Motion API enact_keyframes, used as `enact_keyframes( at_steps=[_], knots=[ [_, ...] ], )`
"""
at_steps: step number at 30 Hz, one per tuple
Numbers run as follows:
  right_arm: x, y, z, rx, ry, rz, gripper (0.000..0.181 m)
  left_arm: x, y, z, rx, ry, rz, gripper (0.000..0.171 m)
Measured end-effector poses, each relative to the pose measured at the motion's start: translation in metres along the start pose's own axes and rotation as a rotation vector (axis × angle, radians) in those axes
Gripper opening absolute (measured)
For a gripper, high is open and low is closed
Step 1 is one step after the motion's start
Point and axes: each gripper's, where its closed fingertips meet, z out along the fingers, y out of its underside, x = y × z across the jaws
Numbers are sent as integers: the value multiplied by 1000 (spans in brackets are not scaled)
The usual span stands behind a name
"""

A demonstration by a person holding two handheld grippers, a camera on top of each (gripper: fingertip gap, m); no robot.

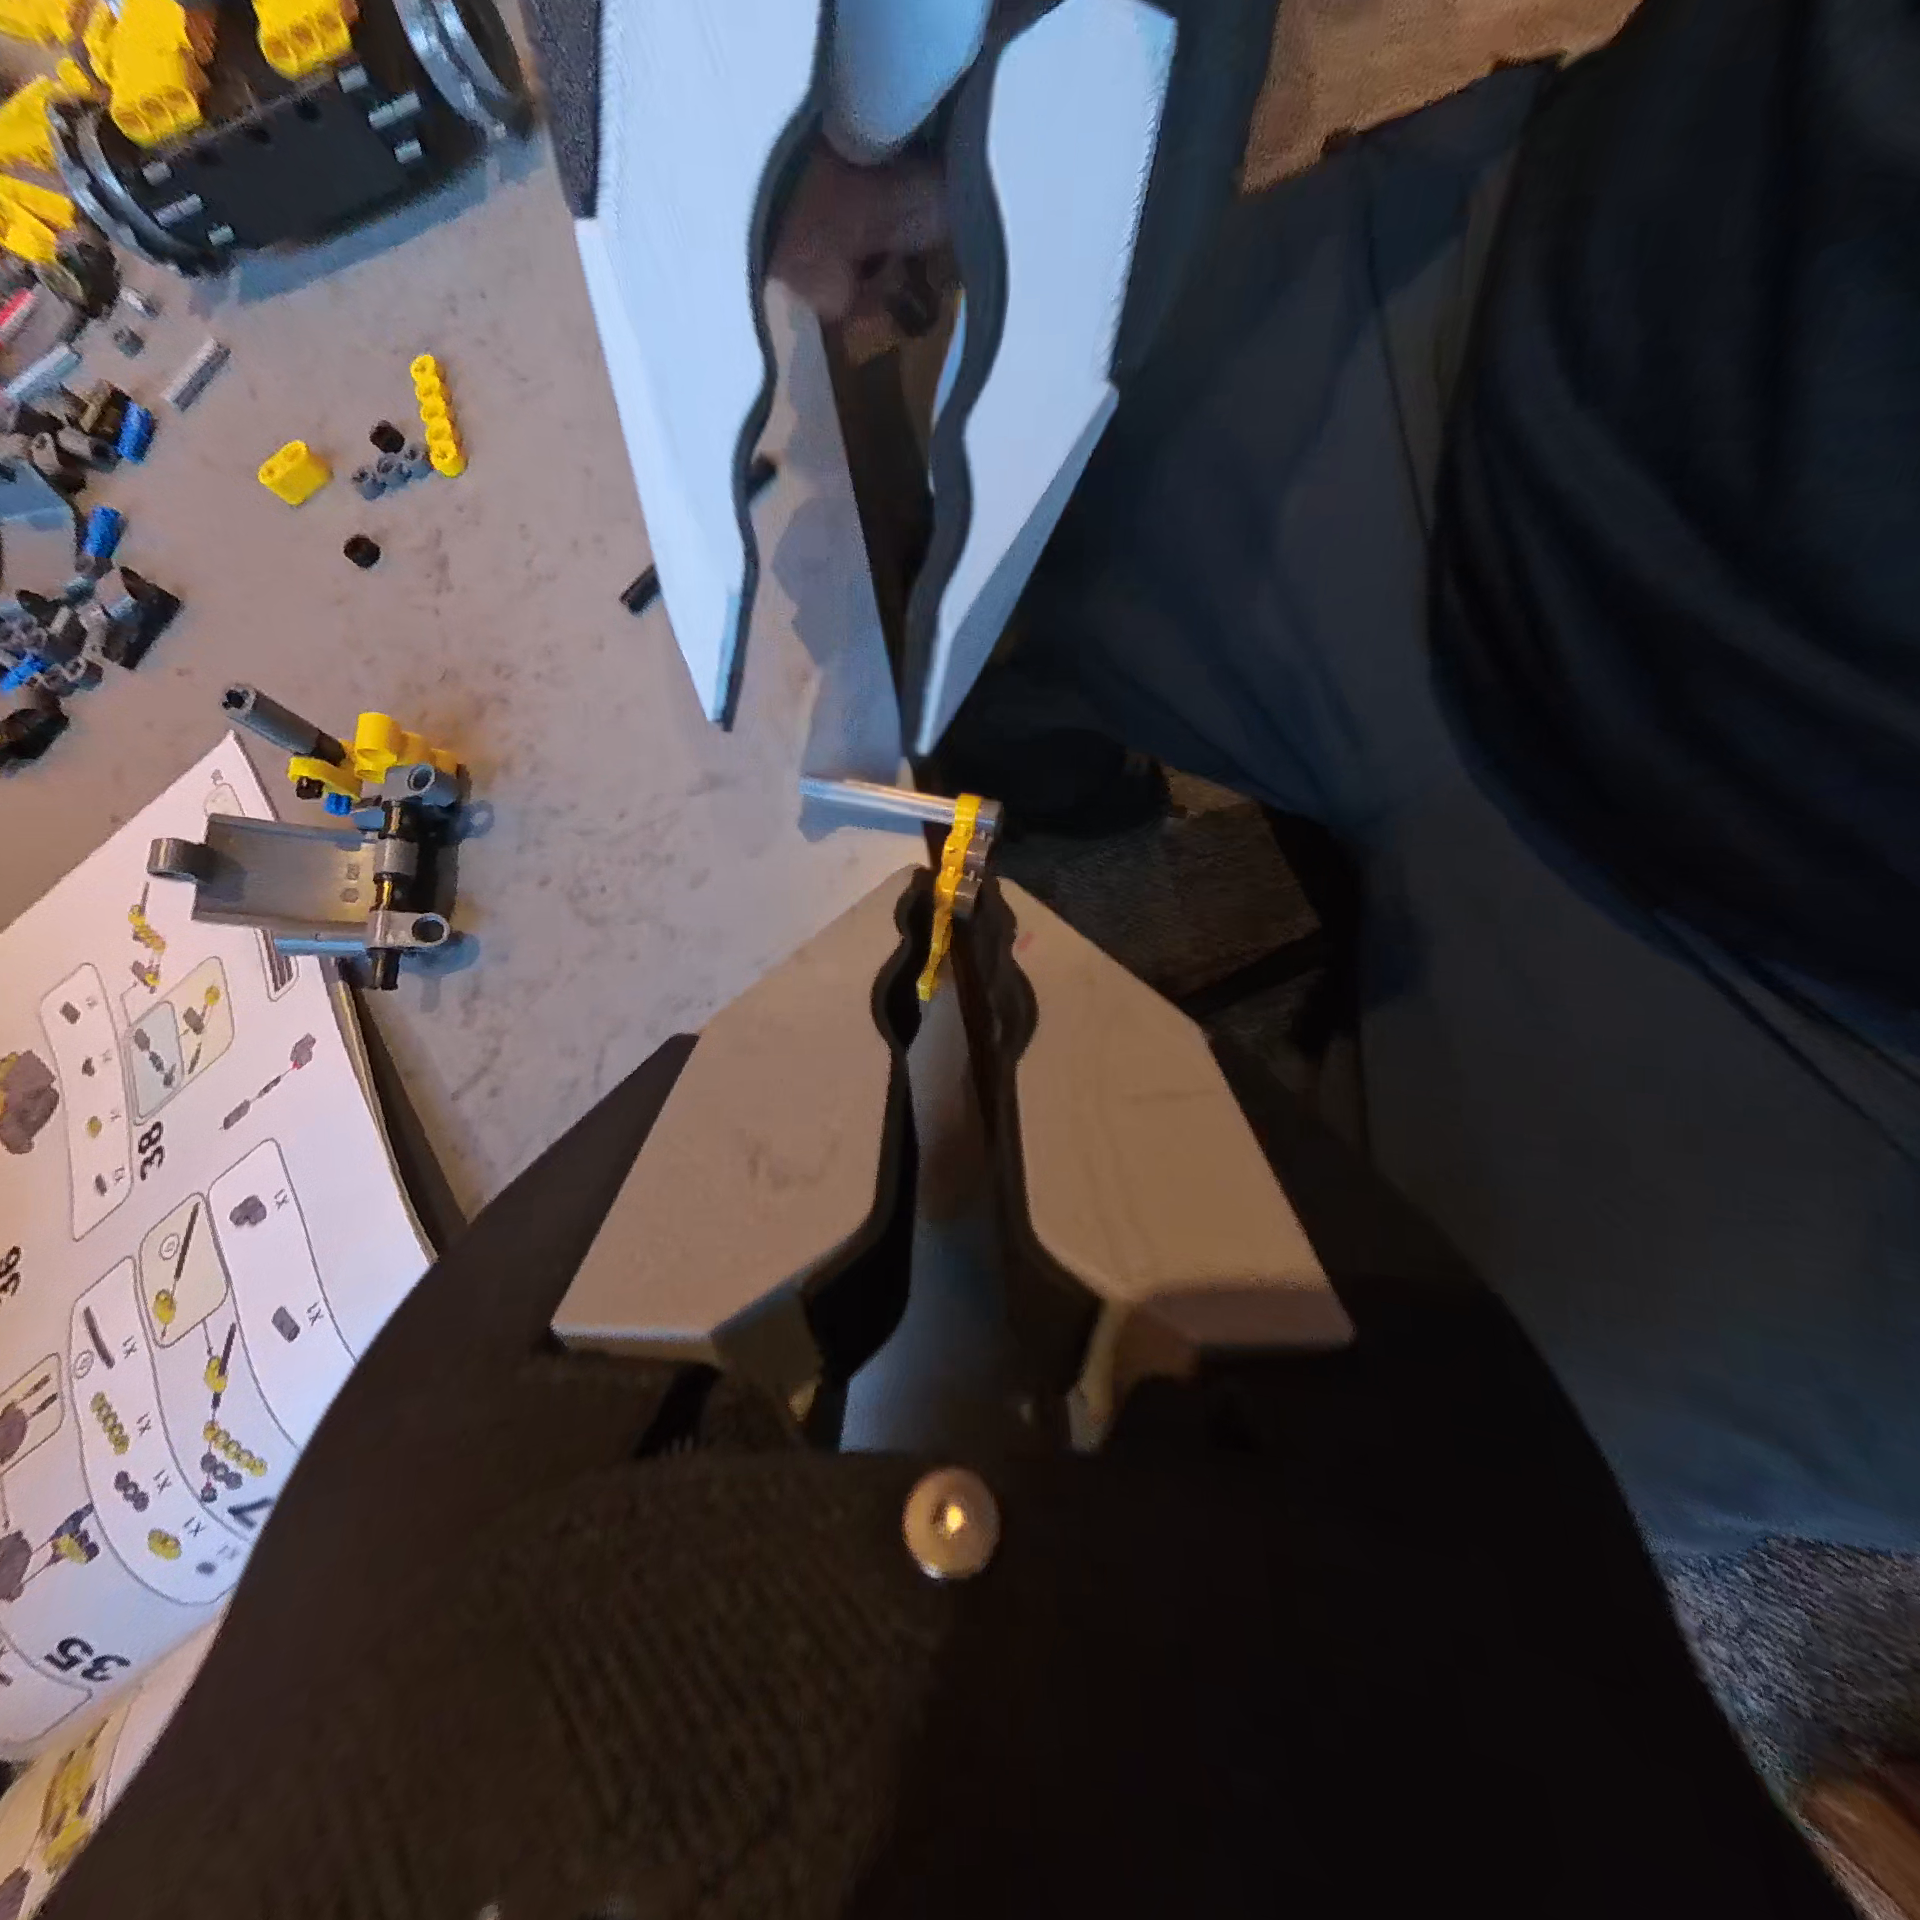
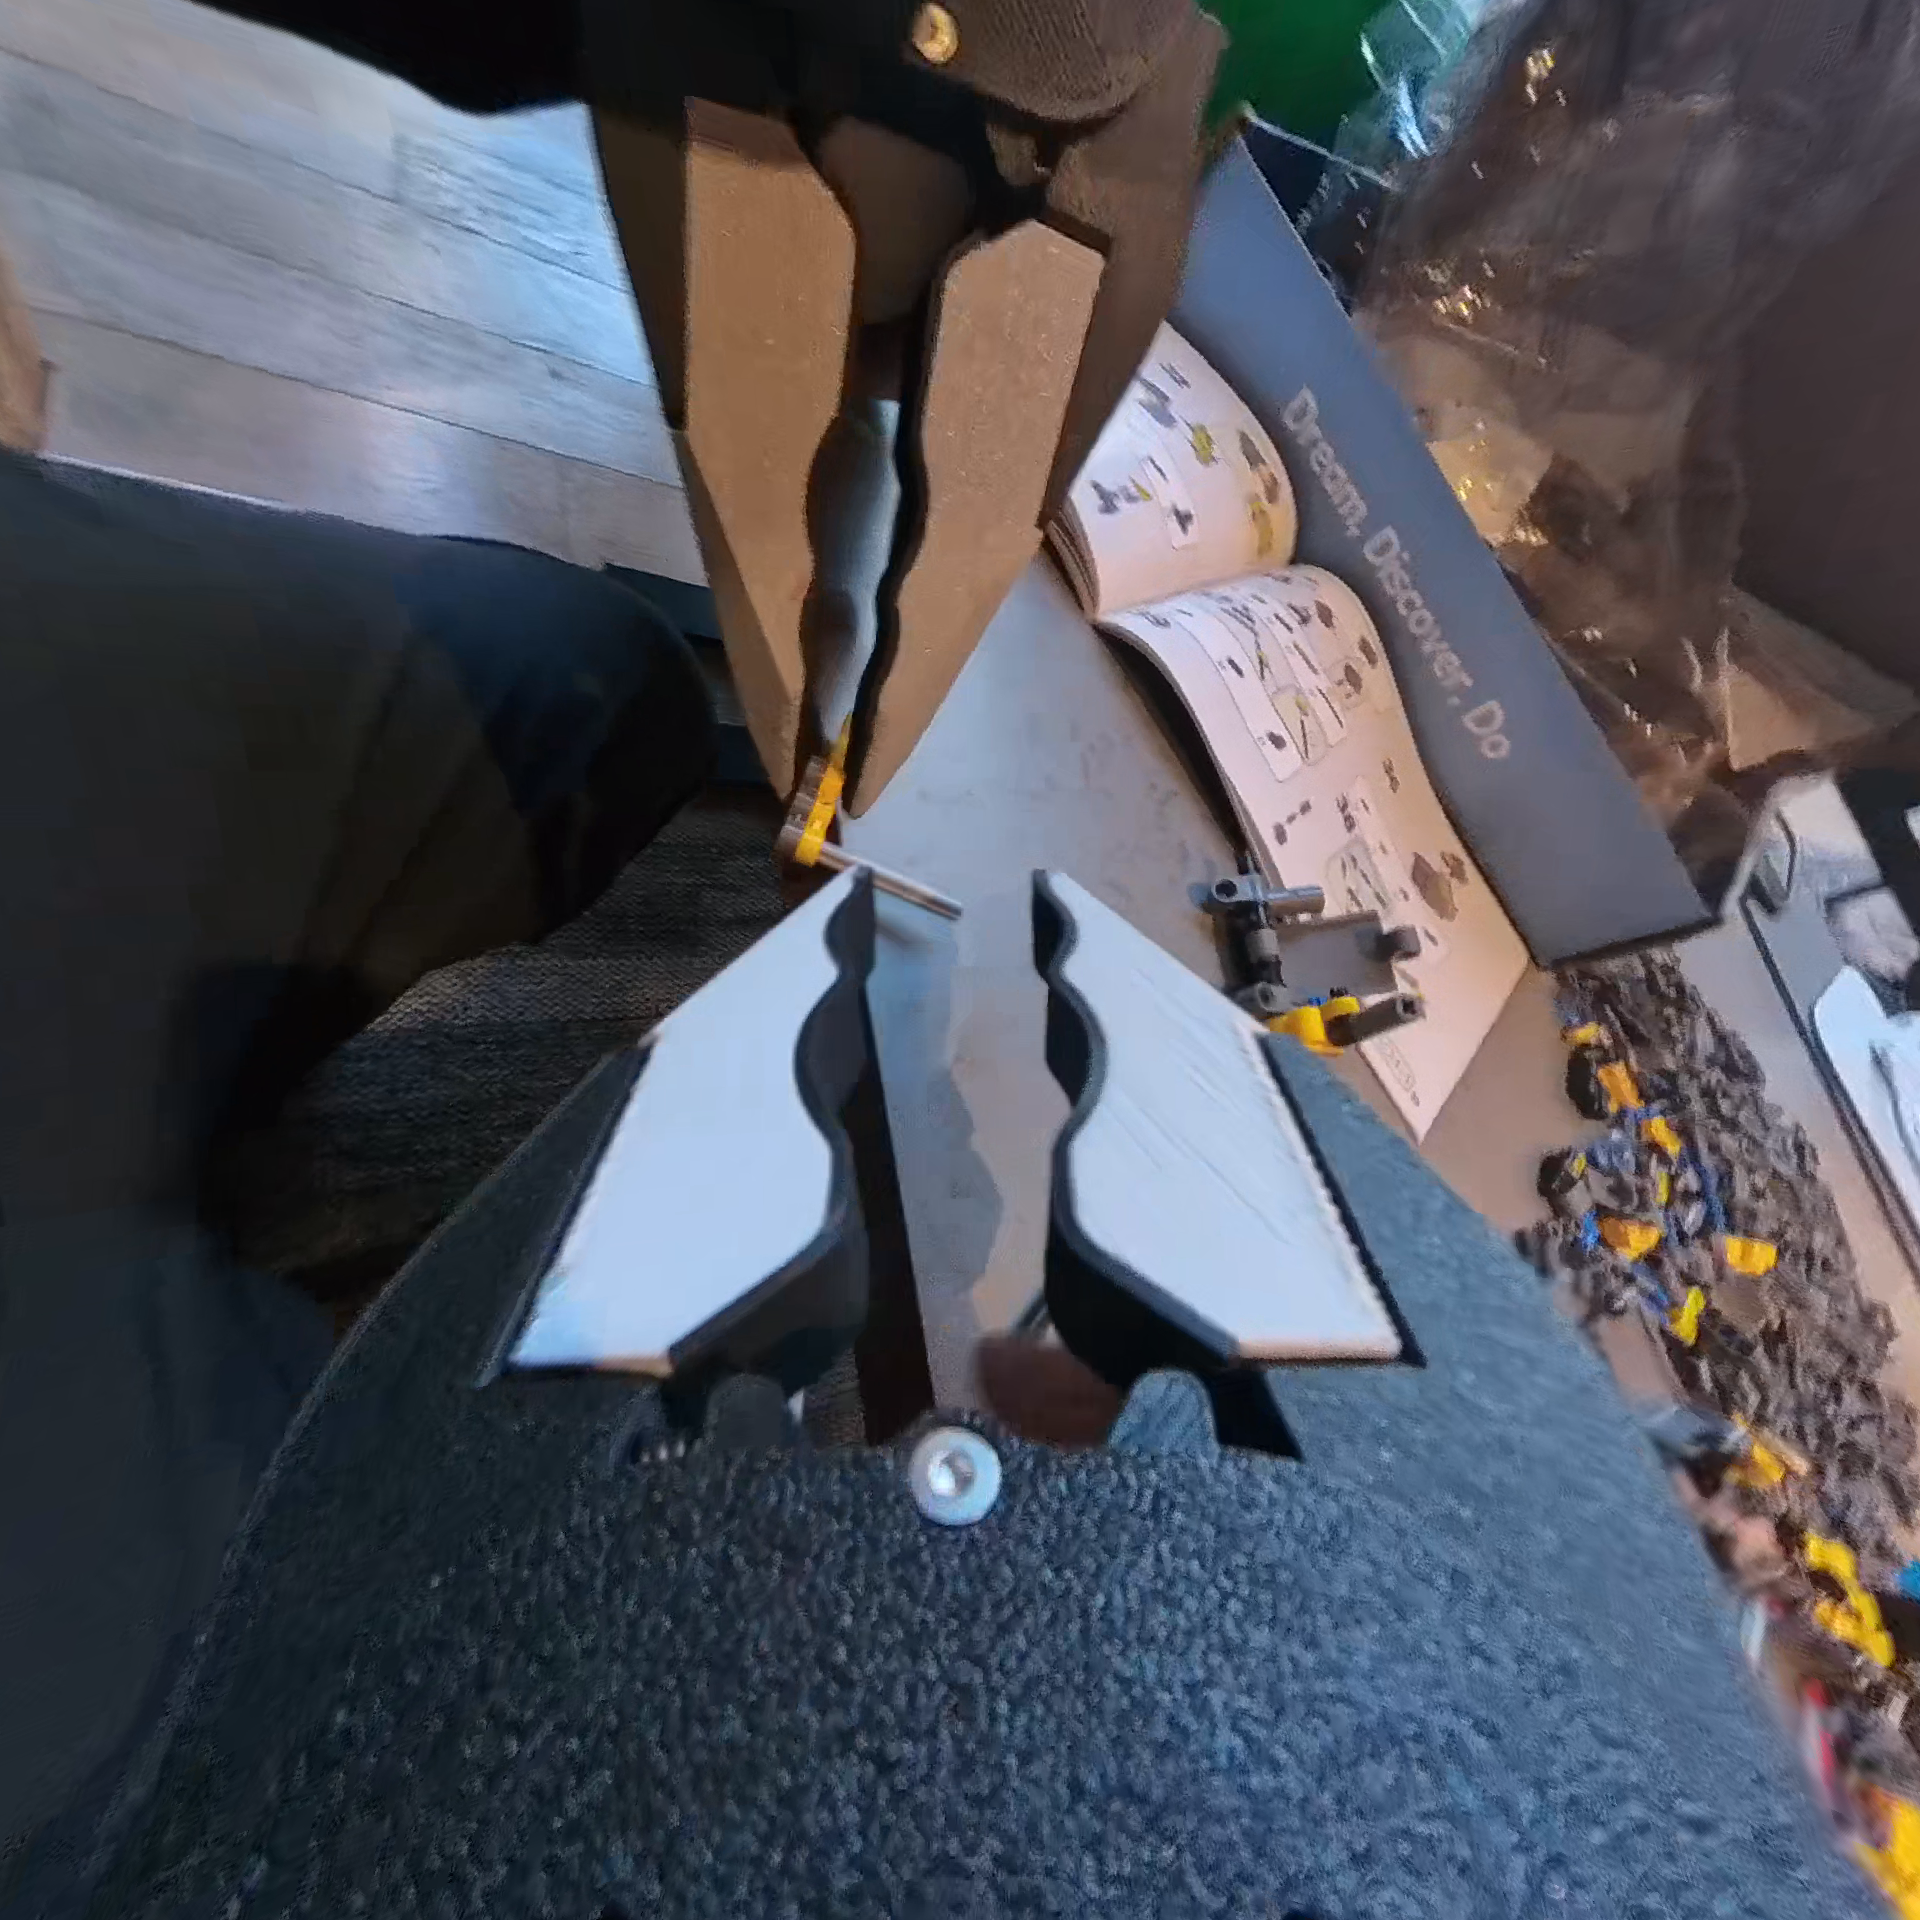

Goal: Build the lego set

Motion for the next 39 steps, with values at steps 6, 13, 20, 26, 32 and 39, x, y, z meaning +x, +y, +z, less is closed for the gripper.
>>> enact_keyframes(
  at_steps=[6,13,20,26,32,39],
  knots=[
    [-33,-26,-21,41,-99,-322,25,36,-45,-22,255,76,-65,8],
    [-80,-42,-26,70,-134,-505,9,87,-54,-24,398,63,-194,9],
    [-121,-20,-29,-32,-383,-116,5,107,-42,-5,219,-140,-297,22],
    [-139,-27,-38,42,-506,128,3,115,-42,7,65,-272,-252,7],
    [-144,-38,-46,118,-576,311,3,119,-51,-2,169,-293,-398,7],
    [-163,-36,-42,112,-586,293,3,137,-46,1,172,-272,-529,6]
  ],
)
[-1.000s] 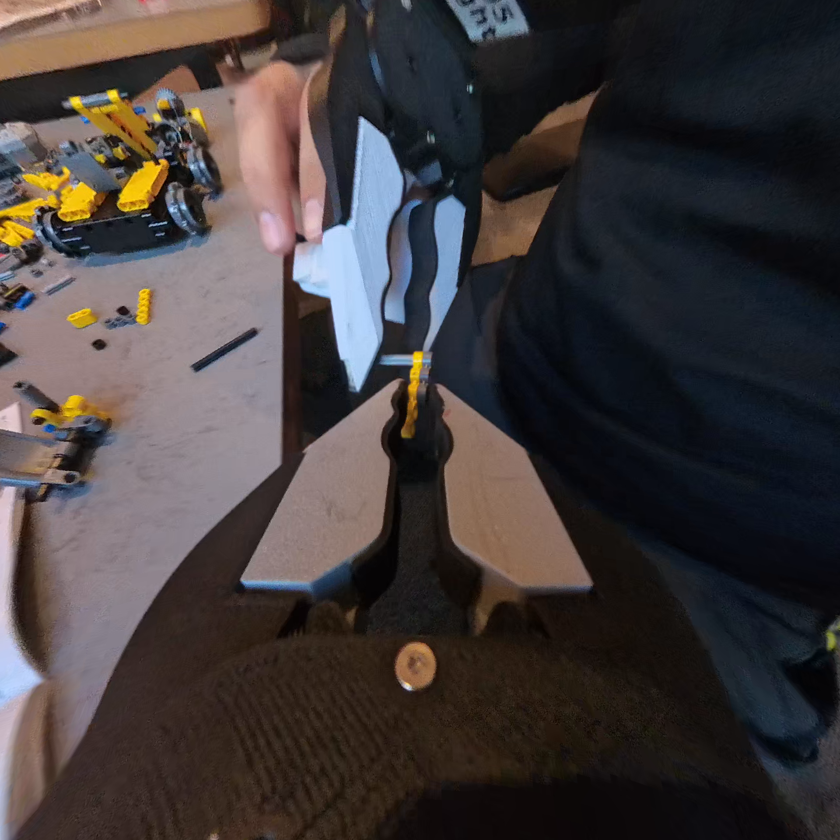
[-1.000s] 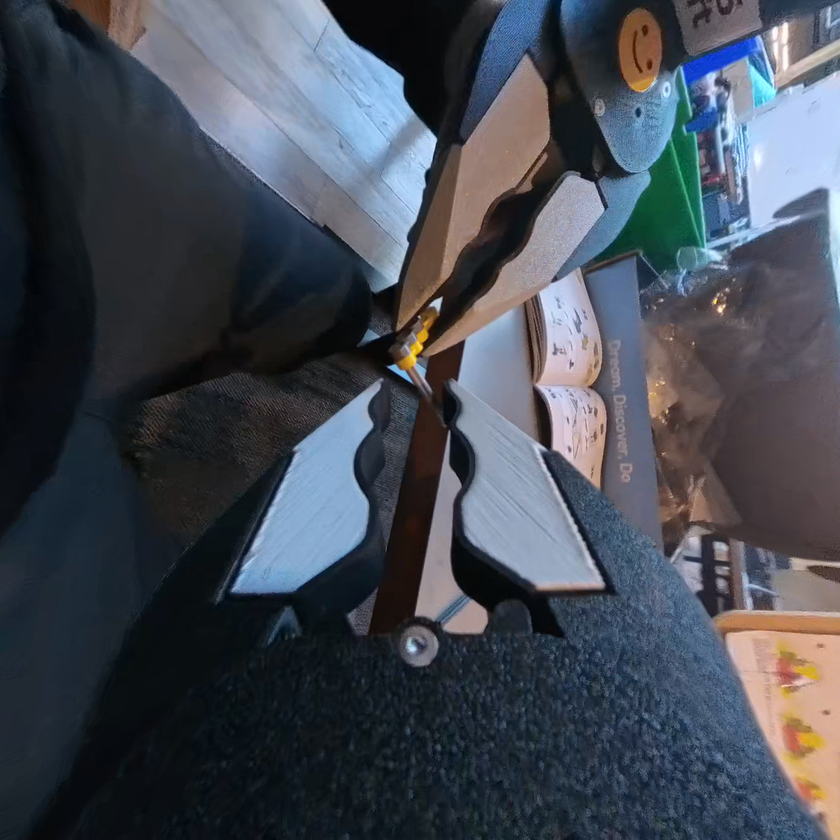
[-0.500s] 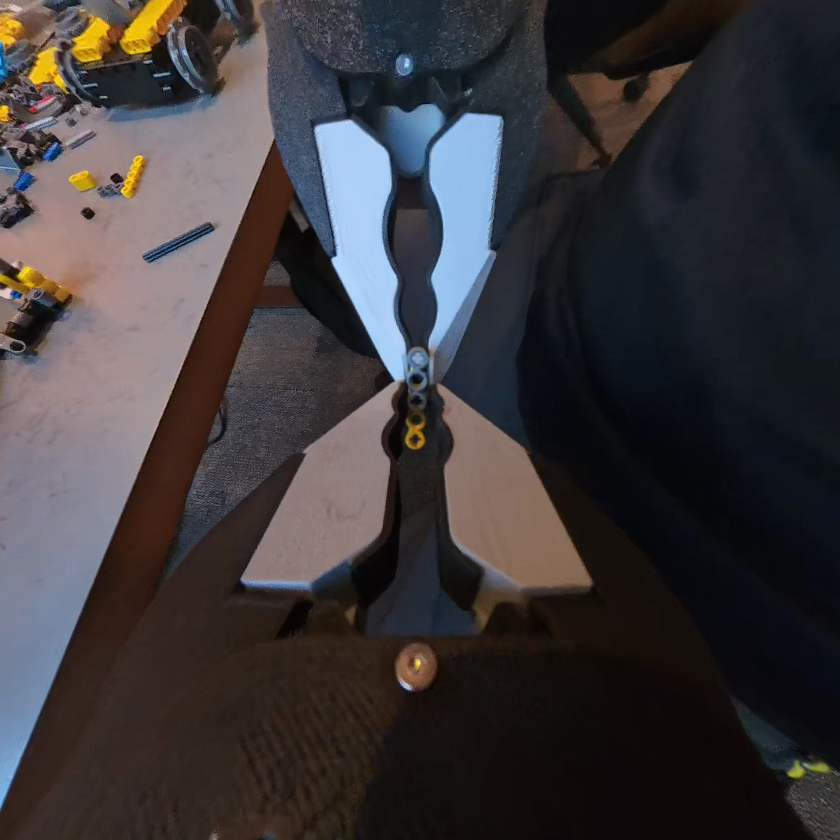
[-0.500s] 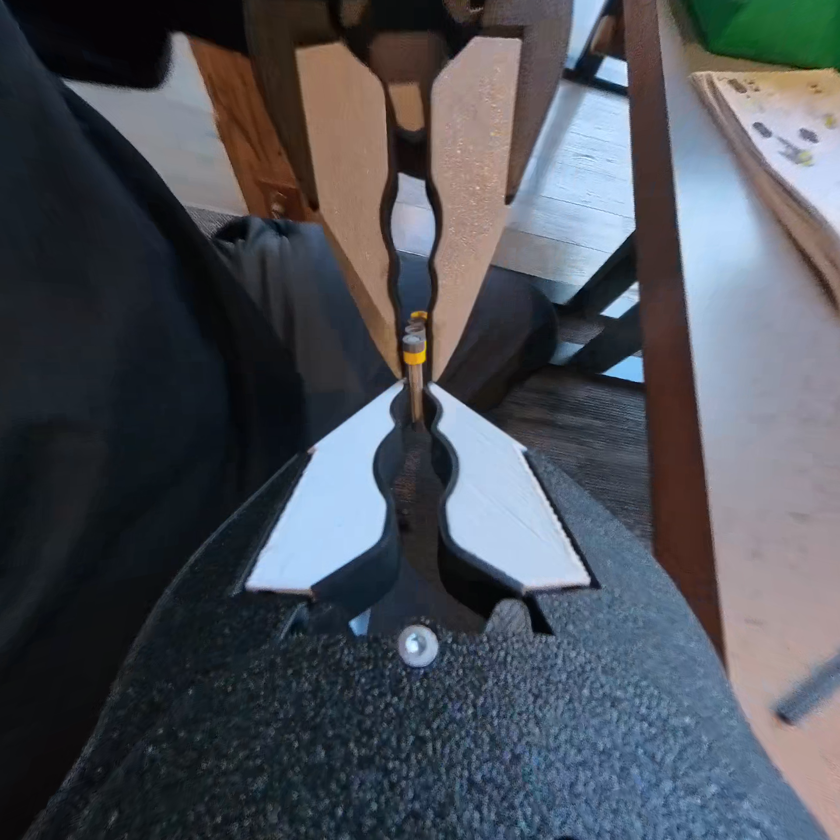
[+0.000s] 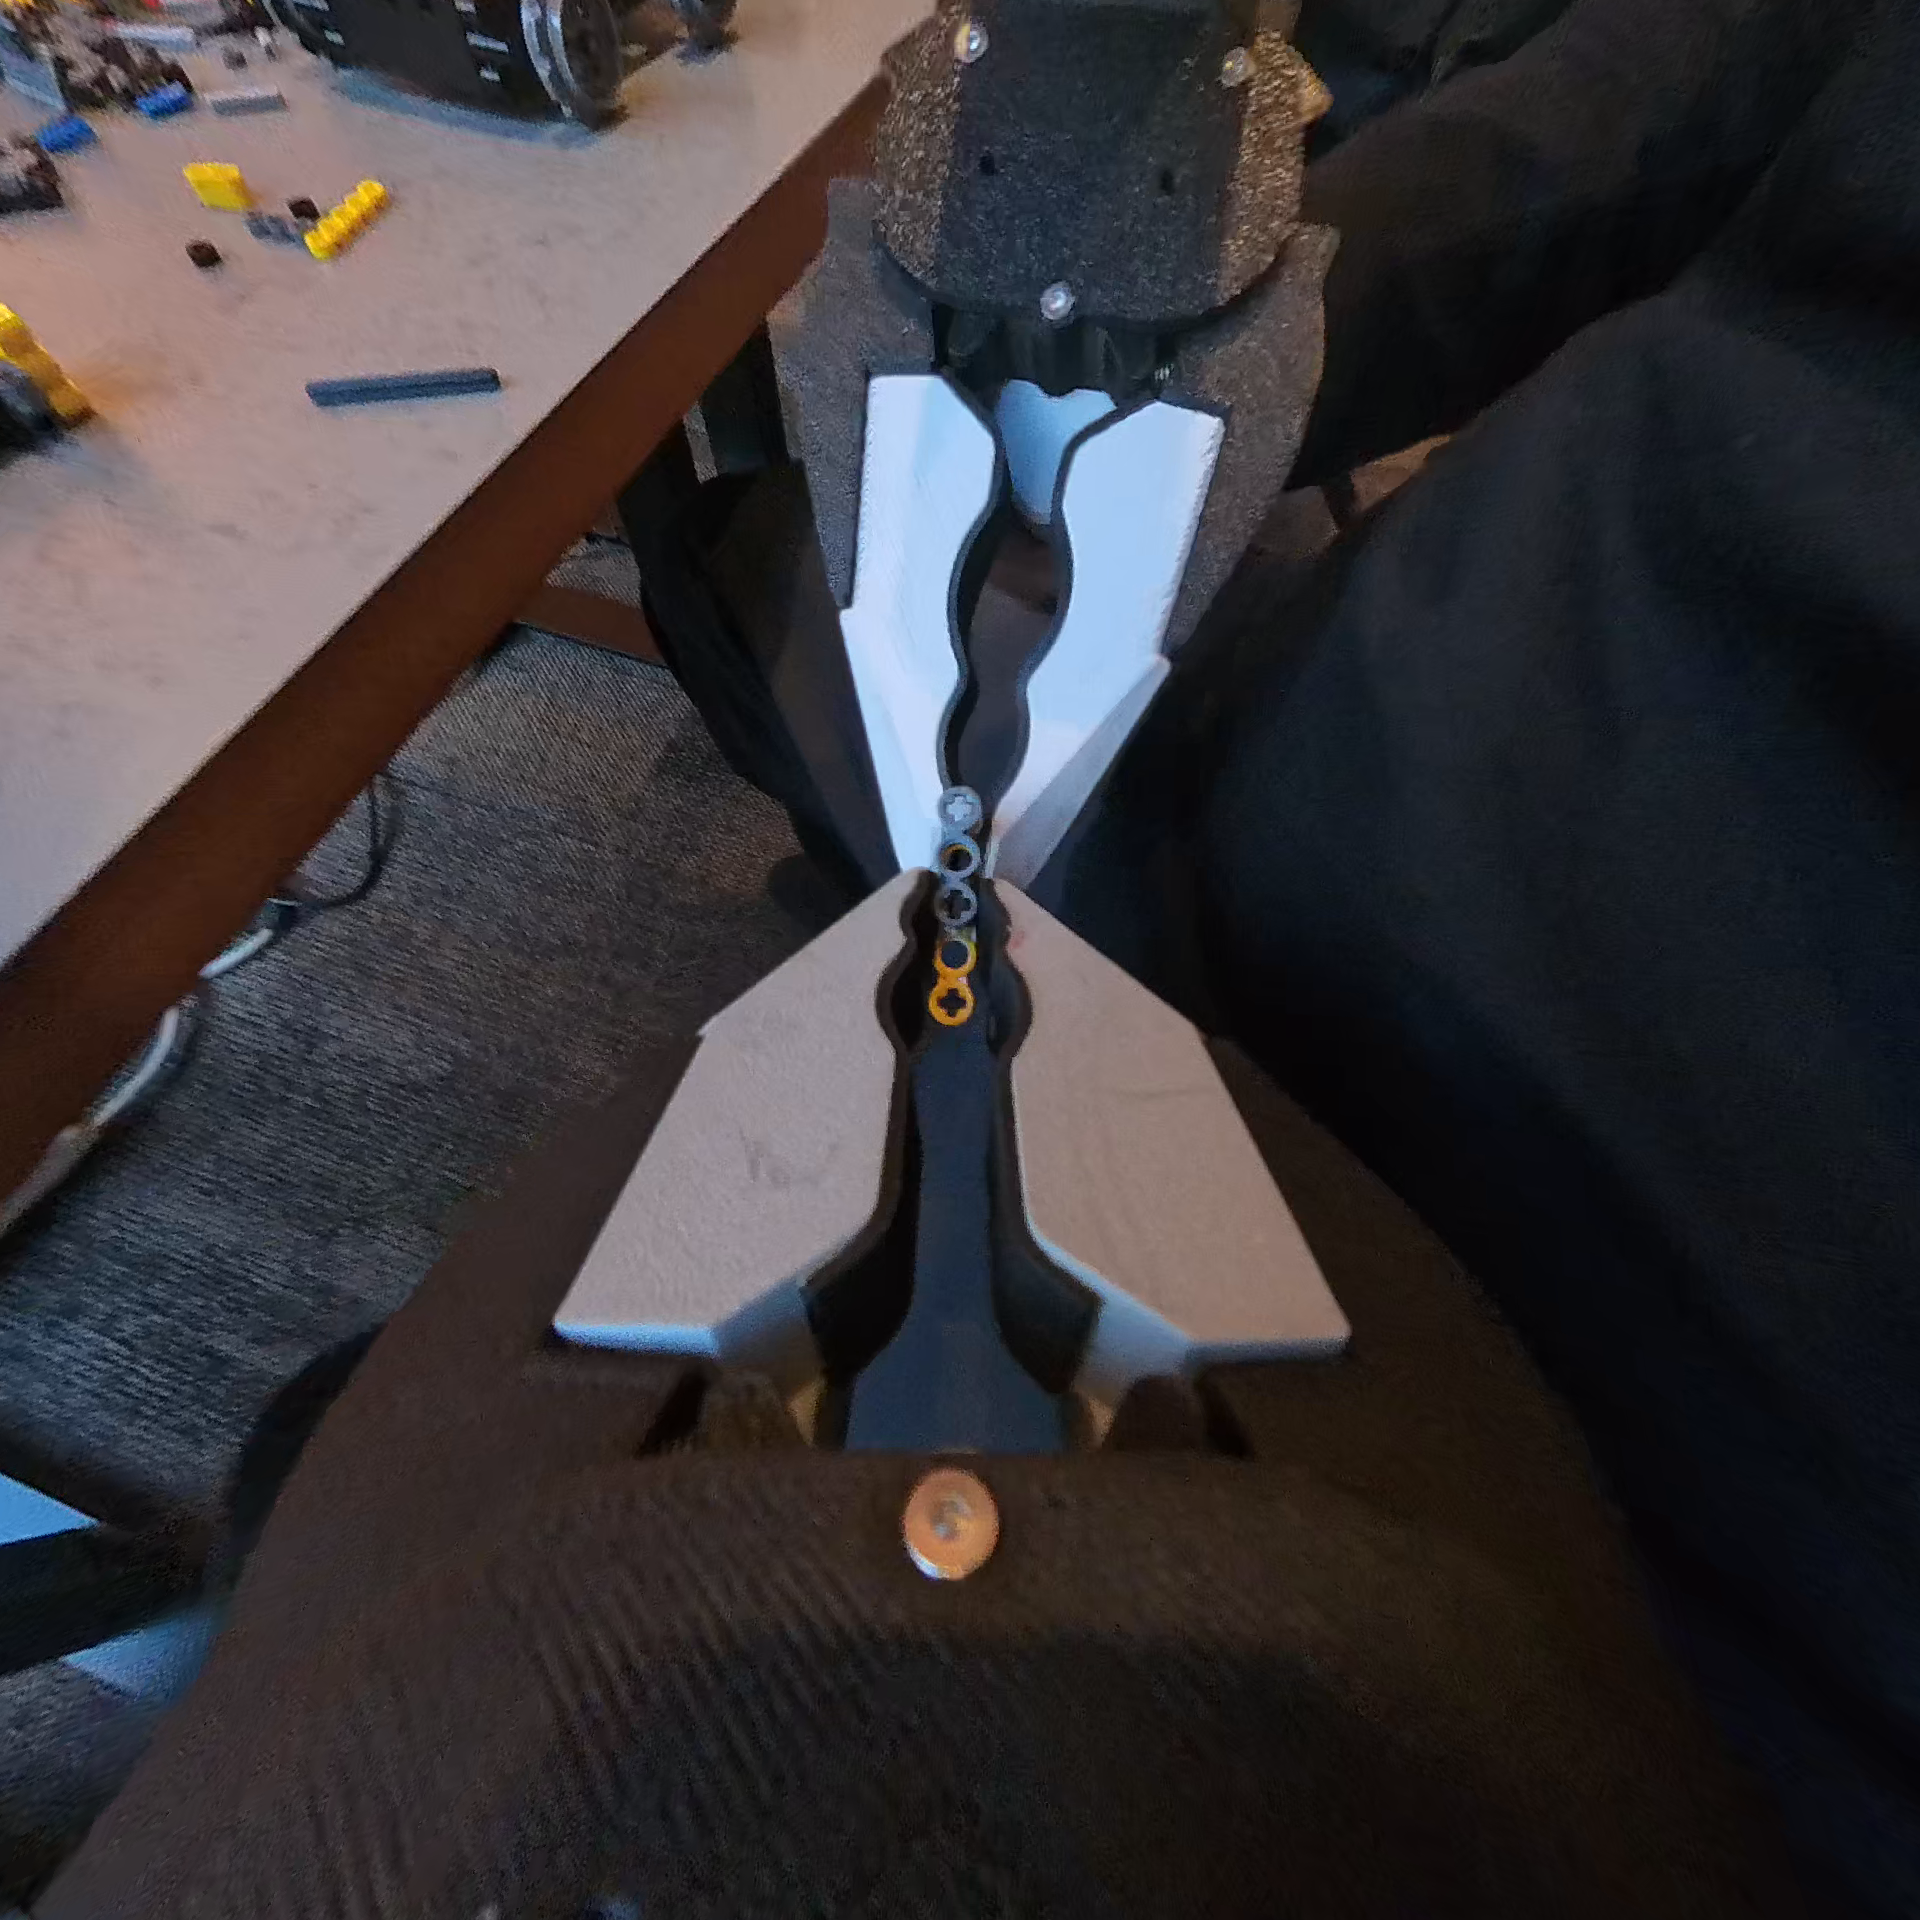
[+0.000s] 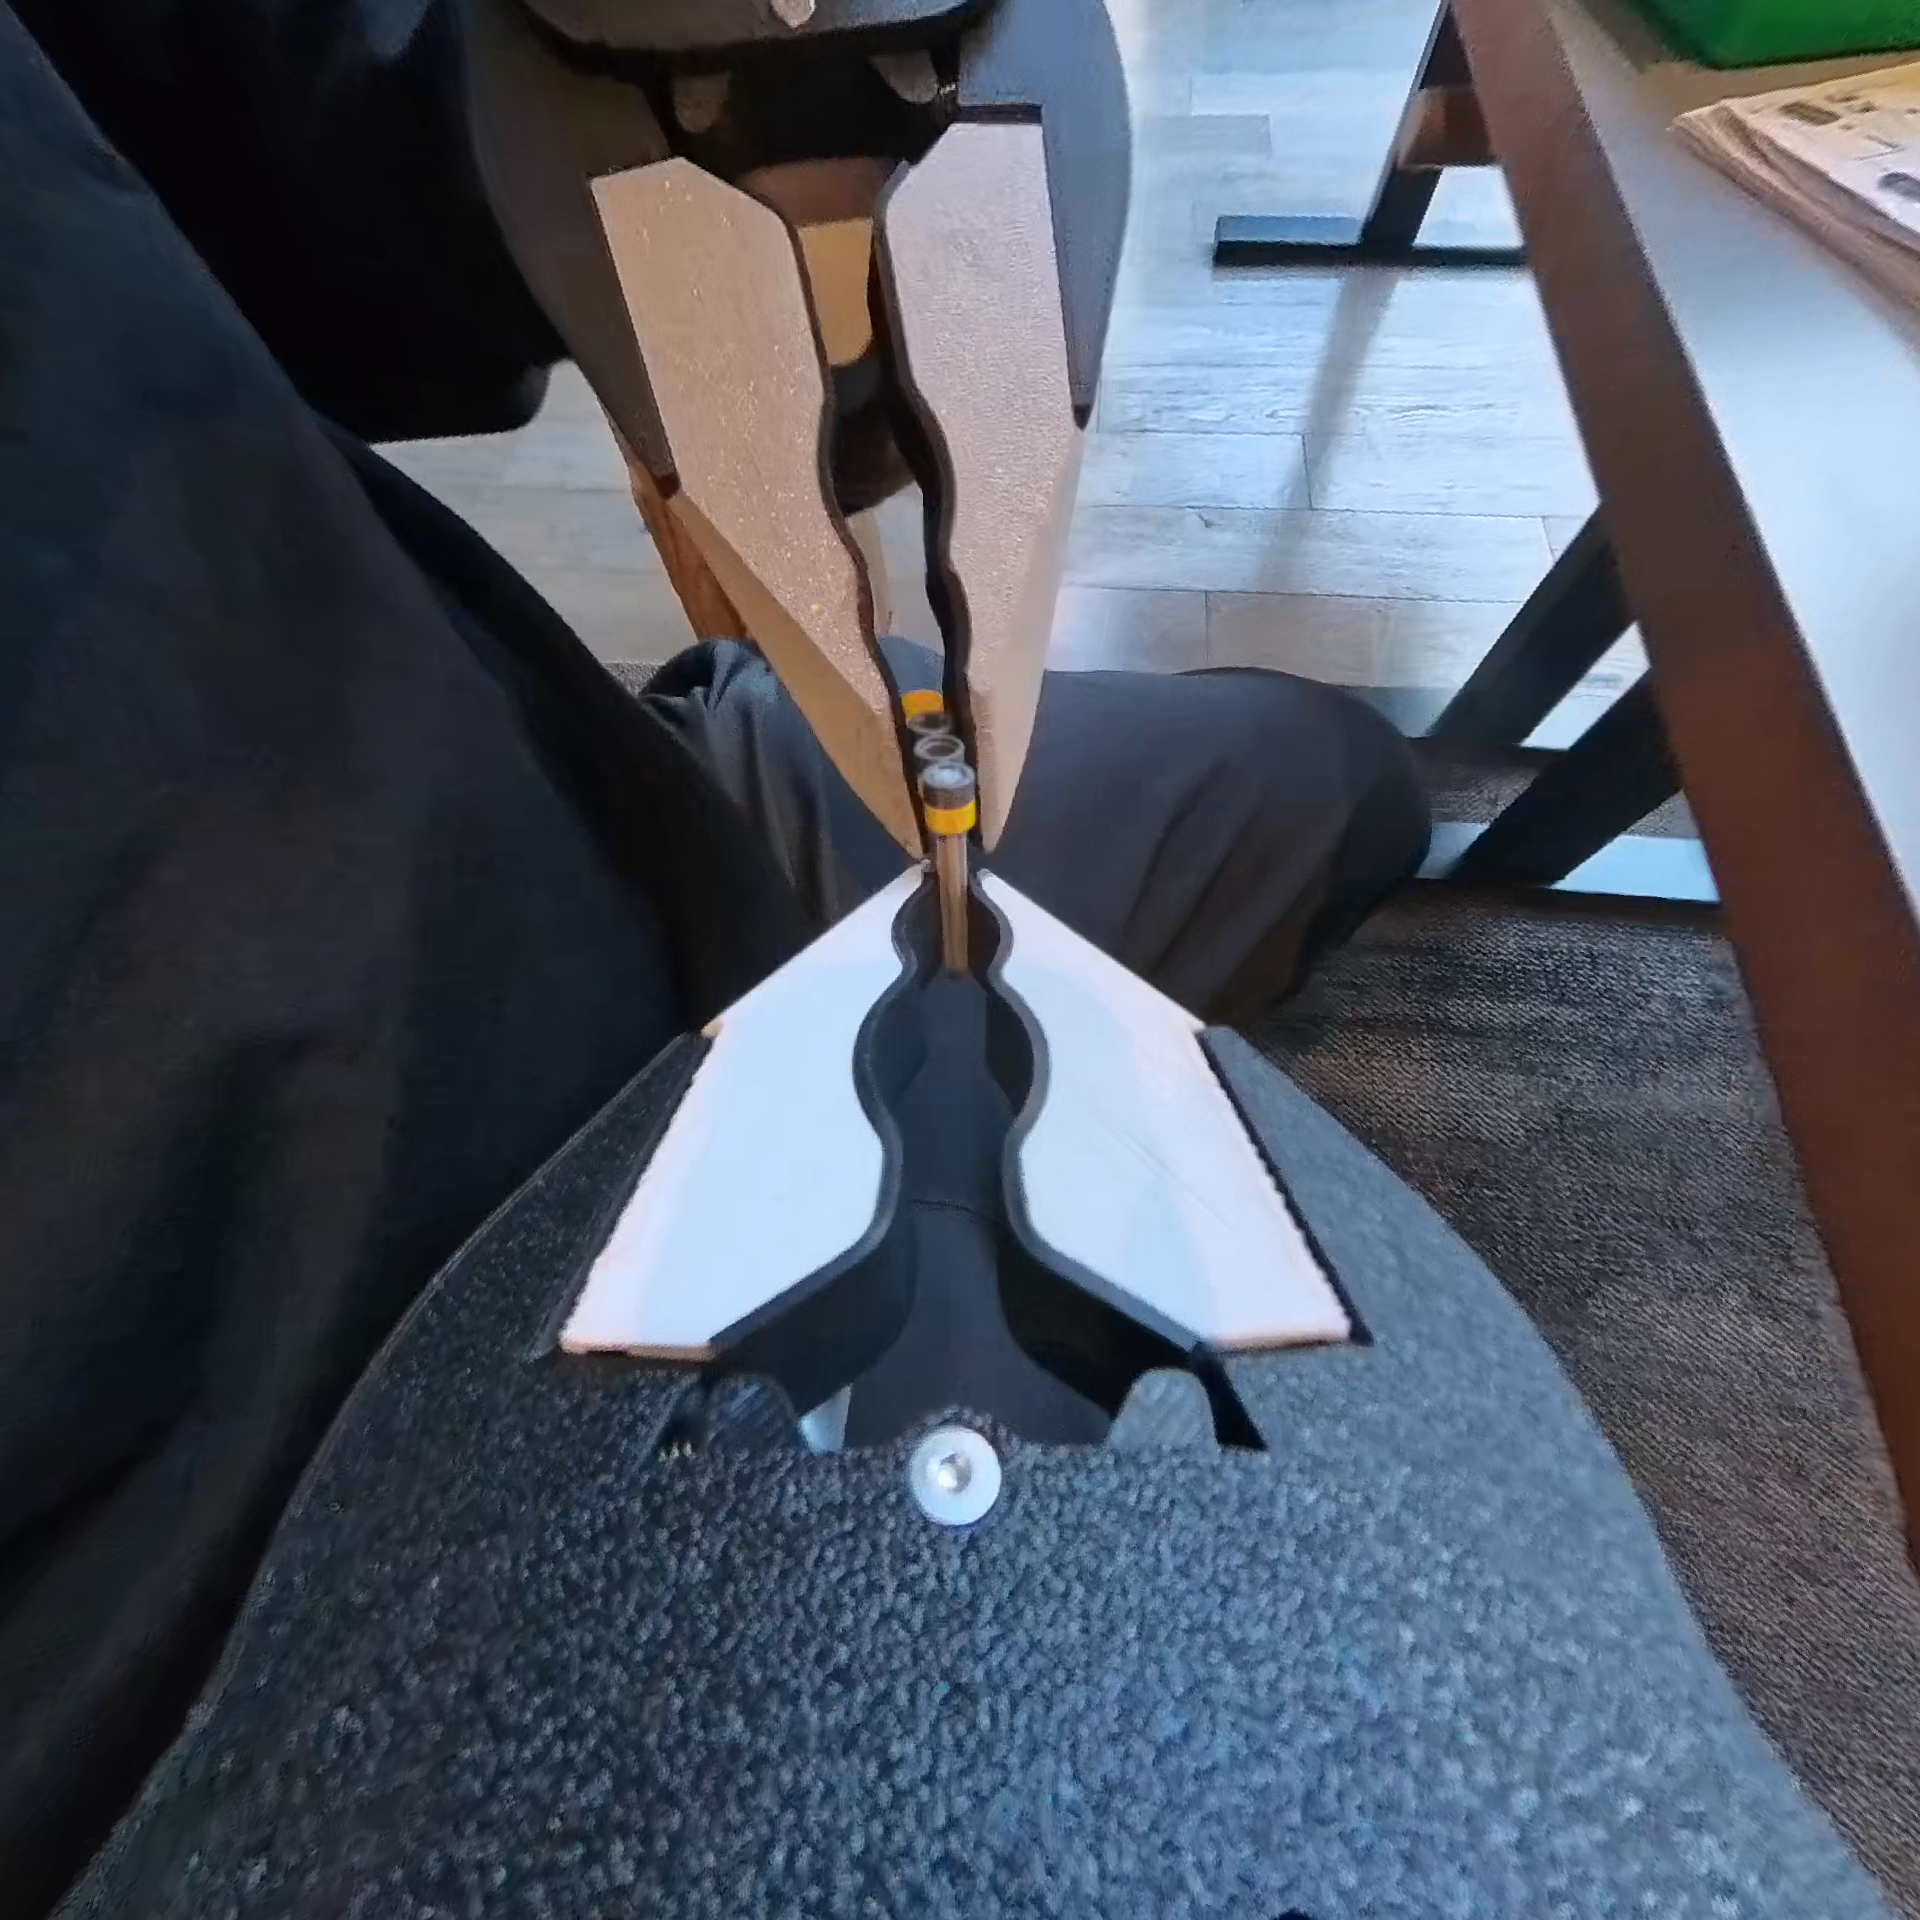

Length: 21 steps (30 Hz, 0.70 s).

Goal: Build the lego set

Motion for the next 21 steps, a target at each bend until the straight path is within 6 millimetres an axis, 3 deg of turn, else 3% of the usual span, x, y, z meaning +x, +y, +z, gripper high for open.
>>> enact_keyframes(
  at_steps=[4,8,11,13,21],
  knots=[
    [-12,7,5,-18,-25,26,3,13,8,1,-21,43,-80,7],
    [-23,12,7,-16,-46,68,3,29,10,-1,5,67,-186,24],
    [-34,14,11,-32,-68,59,3,36,12,-6,24,37,-203,20],
    [-42,14,14,-50,-78,36,3,37,18,-11,4,-10,-179,8],
    [-85,0,39,-99,-149,-18,3,74,24,-37,26,-10,-128,7]
  ],
)
